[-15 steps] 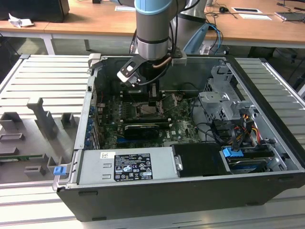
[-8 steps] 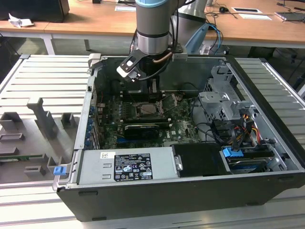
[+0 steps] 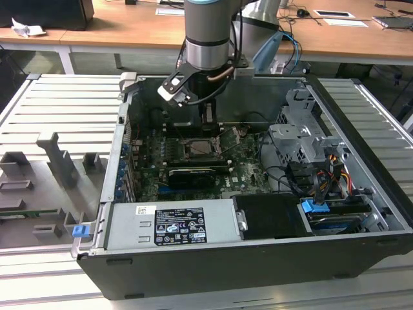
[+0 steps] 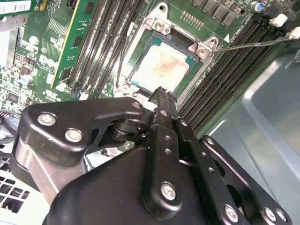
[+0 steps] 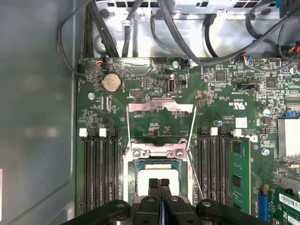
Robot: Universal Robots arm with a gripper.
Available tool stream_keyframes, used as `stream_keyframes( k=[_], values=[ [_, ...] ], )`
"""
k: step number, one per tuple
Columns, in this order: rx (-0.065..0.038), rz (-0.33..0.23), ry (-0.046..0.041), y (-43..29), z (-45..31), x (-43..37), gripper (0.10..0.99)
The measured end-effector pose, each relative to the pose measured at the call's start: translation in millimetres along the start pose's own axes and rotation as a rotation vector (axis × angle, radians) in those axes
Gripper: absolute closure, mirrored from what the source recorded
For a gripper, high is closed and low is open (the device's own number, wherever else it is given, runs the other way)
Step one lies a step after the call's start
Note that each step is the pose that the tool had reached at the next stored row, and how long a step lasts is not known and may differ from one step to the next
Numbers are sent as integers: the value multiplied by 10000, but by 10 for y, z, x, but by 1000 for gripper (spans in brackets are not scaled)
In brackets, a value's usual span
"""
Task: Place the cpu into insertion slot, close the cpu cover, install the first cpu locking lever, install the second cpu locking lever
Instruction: 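Close the cpu cover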
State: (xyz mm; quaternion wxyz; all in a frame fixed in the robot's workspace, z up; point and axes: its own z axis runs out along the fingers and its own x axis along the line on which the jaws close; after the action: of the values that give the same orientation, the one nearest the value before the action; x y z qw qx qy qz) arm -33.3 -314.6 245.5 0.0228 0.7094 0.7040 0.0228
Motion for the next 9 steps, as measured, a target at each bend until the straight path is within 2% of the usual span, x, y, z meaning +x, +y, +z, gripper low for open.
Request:
stream_keyframes(
  k=[9],
  values=[
    [-3,1,0,4,-56,8,980]
  ],
)
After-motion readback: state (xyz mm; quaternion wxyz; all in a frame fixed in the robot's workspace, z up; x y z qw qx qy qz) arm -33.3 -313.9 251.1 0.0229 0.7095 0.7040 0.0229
